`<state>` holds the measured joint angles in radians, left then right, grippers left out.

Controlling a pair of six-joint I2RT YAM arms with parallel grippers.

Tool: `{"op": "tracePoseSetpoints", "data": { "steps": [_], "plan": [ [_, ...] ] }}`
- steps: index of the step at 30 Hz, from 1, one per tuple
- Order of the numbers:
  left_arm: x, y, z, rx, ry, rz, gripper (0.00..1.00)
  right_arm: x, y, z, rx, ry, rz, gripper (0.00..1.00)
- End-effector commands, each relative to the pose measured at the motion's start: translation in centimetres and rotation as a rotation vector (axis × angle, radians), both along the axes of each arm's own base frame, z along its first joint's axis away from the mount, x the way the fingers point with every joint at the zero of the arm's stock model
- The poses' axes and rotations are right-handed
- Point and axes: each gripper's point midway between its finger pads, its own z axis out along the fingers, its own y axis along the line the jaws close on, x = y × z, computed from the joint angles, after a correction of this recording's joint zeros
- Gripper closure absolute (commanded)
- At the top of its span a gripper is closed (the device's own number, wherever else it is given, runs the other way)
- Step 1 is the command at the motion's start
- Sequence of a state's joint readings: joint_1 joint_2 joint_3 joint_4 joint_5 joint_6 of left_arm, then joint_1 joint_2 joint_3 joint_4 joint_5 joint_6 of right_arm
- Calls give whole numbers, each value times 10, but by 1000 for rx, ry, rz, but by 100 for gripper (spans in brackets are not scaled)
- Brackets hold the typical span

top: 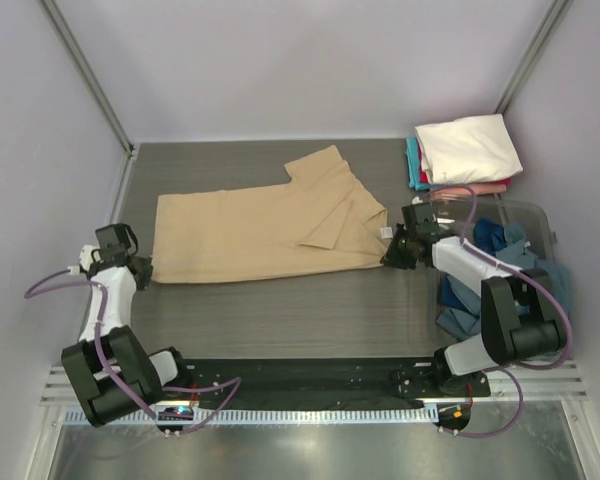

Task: Fold and stack the t-shirts
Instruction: Fold the tshirt

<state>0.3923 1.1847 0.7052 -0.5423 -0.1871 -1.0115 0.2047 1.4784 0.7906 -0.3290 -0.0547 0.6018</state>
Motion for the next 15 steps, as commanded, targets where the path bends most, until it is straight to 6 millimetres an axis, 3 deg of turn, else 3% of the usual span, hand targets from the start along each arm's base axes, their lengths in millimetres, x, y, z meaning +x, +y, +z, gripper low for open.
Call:
{"op": "tracePoseSetpoints", "data": {
  "steps": [1,3,4,6,7,8,9,10,11,12,13,14,15],
  "plan": [
    [-25,0,8,17,33,23,100,-23,1,9,8,-13,-17,93],
    [-37,-6,13,9,40,22,98,-38,-3,4,2,7,-29,79],
    [-40,-9,15,6,37,12,96,-39,-3,12,9,-19,-31,75],
    [-48,-13,25,15,20,1,80,-51,-7,13,2,-2,-33,61],
    [-50,-15,29,17,8,-13,60,-53,-8,17,-1,-9,-35,57],
    [-51,-18,33,11,-1,-19,17,-51,-8,32,7,-51,-34,49],
    [-54,-21,40,8,-20,-30,5,-56,-8,39,6,-46,-29,47],
    [-51,-32,43,-27,-46,-84,0,-55,-8,50,5,-64,-28,45],
    [-49,-38,46,-40,-72,-111,0,-45,-4,81,20,-150,-21,42],
    [-45,-41,51,-47,-101,-141,0,-44,0,96,27,-178,-4,38],
    [-42,-49,56,-60,-124,-202,0,-38,5,112,34,-220,11,30],
    [-39,-51,61,-53,-136,-242,0,-23,13,143,39,-294,47,27],
    [-34,-51,73,-32,-158,-281,0,-12,12,155,8,-325,46,26]
  ]
}}
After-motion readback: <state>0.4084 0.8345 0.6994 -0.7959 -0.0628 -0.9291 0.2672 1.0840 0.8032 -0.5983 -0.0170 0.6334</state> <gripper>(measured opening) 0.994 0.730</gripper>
